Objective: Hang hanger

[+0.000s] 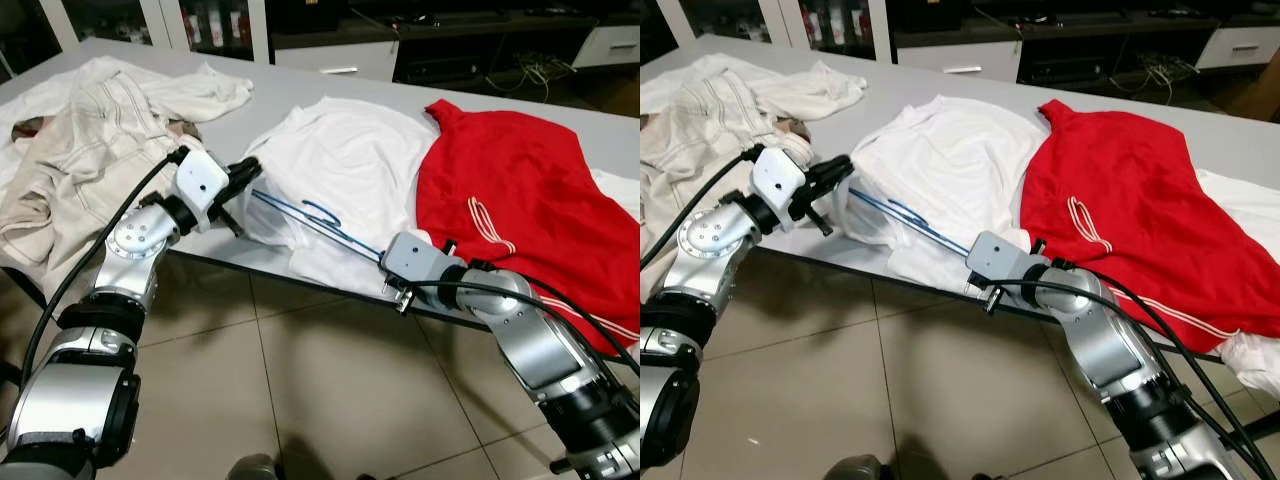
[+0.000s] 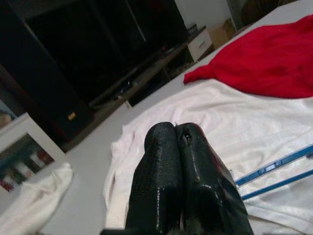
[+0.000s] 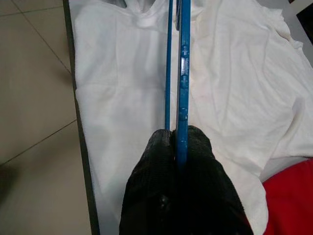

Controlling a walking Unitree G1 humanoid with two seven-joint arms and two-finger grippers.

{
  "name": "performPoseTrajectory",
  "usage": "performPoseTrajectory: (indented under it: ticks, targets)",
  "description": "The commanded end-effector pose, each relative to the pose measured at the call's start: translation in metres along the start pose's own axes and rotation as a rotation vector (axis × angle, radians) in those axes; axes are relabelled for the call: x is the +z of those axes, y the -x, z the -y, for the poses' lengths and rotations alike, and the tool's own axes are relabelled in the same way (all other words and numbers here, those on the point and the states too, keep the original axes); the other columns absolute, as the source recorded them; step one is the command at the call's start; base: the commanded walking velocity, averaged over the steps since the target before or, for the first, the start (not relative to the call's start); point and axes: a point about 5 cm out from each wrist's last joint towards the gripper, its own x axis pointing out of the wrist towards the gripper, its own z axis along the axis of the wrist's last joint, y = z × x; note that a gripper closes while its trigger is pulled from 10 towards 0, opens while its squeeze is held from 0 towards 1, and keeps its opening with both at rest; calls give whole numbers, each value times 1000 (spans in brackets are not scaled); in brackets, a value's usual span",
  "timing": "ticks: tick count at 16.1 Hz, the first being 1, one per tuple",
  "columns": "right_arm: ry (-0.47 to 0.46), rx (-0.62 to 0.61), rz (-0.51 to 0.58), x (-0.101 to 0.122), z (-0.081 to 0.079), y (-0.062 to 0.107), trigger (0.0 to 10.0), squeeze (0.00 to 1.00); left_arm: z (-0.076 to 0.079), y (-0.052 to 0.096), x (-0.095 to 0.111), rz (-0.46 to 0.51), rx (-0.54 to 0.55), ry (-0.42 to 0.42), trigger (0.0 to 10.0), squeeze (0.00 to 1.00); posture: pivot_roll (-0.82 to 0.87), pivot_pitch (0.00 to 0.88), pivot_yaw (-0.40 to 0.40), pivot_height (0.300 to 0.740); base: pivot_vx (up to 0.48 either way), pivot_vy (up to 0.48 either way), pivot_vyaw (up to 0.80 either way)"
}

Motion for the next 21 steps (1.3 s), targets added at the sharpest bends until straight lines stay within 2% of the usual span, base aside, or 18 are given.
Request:
performPoseTrajectory:
  ticks: [1, 6, 10, 19, 20, 21]
  targets:
    - [14, -1, 15, 0, 2, -3, 10000, 0, -2, -2, 9, 41, -21, -35, 0, 0, 67, 21, 7, 740, 0, 0, 0]
    - [-36, -39, 56, 0, 8, -19, 10000, 0, 3, -9, 27, 122, -87, -64, 0, 0, 71, 19, 5, 740, 0, 0, 0]
    - [-97, -85, 119, 13, 18, -28, 10000, 0, 6, -9, 34, 147, -124, -82, 0, 0, 77, 17, 2, 740, 0, 0, 0]
    - [-128, -111, 180, 25, 27, -36, 10000, 0, 22, -16, 50, 203, -214, -87, 0, 0, 79, 17, -2, 740, 0, 0, 0]
    - [-139, -123, 187, 24, 28, -36, 10000, 0, 23, -15, 47, 180, -230, -69, 4706, 0, 84, 14, -1, 740, 0, 0, 0]
    - [-149, -130, 192, 24, 28, -36, 10000, 0, 24, -15, 45, 164, -243, -61, 10000, 0, 84, 14, -1, 740, 0, 0, 0]
